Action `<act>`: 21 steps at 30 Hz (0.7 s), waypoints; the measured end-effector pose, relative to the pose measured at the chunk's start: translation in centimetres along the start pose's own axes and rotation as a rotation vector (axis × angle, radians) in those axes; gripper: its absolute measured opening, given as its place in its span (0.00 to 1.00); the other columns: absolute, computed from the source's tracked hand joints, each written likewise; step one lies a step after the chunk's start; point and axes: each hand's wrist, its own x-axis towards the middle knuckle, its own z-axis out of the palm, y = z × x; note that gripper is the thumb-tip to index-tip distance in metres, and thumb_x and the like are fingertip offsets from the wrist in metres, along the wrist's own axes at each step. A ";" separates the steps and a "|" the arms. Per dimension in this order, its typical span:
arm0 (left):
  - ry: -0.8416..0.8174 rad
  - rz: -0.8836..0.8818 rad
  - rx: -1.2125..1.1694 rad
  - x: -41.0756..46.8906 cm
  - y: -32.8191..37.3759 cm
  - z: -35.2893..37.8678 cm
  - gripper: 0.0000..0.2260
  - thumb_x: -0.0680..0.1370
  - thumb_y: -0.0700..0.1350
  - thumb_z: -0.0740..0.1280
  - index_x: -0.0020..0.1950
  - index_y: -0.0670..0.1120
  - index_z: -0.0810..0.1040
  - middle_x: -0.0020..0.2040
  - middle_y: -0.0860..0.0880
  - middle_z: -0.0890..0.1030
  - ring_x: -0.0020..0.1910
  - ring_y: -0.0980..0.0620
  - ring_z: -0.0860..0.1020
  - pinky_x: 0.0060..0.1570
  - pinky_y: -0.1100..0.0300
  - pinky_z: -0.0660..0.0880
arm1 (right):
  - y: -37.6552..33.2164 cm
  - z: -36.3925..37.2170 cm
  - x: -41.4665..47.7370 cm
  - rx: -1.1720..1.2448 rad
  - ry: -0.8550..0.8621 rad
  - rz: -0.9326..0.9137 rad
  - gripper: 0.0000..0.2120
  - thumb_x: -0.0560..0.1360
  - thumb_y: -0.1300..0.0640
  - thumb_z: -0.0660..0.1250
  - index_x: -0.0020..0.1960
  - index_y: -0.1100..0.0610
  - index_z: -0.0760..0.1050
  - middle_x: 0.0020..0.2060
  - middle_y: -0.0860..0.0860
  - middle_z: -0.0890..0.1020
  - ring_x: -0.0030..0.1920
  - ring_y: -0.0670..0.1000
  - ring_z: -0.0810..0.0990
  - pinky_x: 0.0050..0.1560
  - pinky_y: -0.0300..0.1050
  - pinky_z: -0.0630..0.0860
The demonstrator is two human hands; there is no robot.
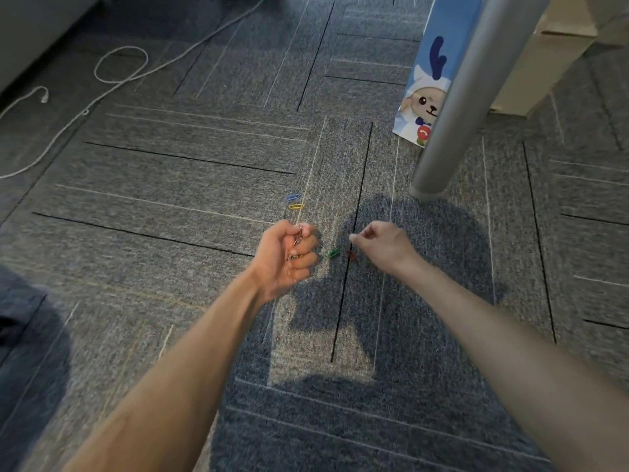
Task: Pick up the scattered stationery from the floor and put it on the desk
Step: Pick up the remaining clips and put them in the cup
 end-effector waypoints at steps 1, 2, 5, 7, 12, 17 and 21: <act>0.008 0.020 -0.026 -0.1 0.1 0.1 0.13 0.78 0.46 0.50 0.34 0.50 0.65 0.26 0.55 0.62 0.21 0.57 0.57 0.19 0.69 0.54 | 0.2 0.2 0.0 -0.061 -0.013 -0.007 0.11 0.79 0.47 0.64 0.48 0.54 0.73 0.38 0.51 0.78 0.30 0.46 0.72 0.30 0.37 0.71; 0.022 0.032 -0.031 -0.1 0.1 0.2 0.15 0.79 0.48 0.50 0.33 0.50 0.63 0.25 0.55 0.61 0.22 0.57 0.56 0.20 0.68 0.53 | 0.4 0.3 -0.1 -0.120 -0.034 -0.014 0.10 0.78 0.47 0.66 0.49 0.53 0.73 0.40 0.50 0.79 0.32 0.46 0.73 0.32 0.37 0.71; 0.091 -0.009 0.119 -0.2 0.2 0.5 0.19 0.82 0.55 0.53 0.32 0.50 0.63 0.26 0.54 0.61 0.23 0.56 0.56 0.19 0.64 0.53 | 0.4 0.7 -0.4 -0.220 -0.044 -0.066 0.09 0.77 0.49 0.68 0.49 0.53 0.72 0.41 0.50 0.78 0.34 0.46 0.74 0.36 0.39 0.71; 0.127 -0.048 0.338 0.0 -0.1 0.6 0.17 0.82 0.53 0.55 0.36 0.48 0.69 0.27 0.54 0.64 0.23 0.56 0.59 0.18 0.65 0.57 | 0.1 0.7 -0.5 -0.240 -0.046 -0.089 0.07 0.78 0.51 0.68 0.50 0.53 0.72 0.39 0.50 0.77 0.31 0.45 0.71 0.33 0.38 0.68; 0.266 -0.054 0.898 0.8 -0.9 1.1 0.11 0.83 0.47 0.55 0.55 0.44 0.75 0.32 0.53 0.72 0.25 0.58 0.65 0.23 0.67 0.64 | -0.1 0.7 -0.1 -0.268 -0.088 -0.045 0.07 0.78 0.51 0.66 0.48 0.54 0.74 0.43 0.49 0.78 0.40 0.46 0.77 0.40 0.42 0.77; 0.282 0.101 1.551 1.8 -1.5 1.0 0.15 0.82 0.54 0.51 0.47 0.46 0.70 0.34 0.52 0.74 0.26 0.55 0.69 0.27 0.64 0.68 | 0.2 -0.6 -0.7 0.465 -0.203 0.004 0.15 0.80 0.55 0.60 0.36 0.57 0.69 0.24 0.49 0.67 0.21 0.48 0.61 0.20 0.38 0.59; 0.191 0.166 1.911 2.3 -1.7 0.5 0.17 0.82 0.56 0.48 0.55 0.44 0.68 0.33 0.51 0.74 0.24 0.56 0.68 0.23 0.65 0.65 | 0.7 -1.4 -2.1 1.207 -0.248 0.005 0.15 0.76 0.58 0.53 0.32 0.50 0.59 0.21 0.45 0.59 0.20 0.46 0.54 0.20 0.35 0.51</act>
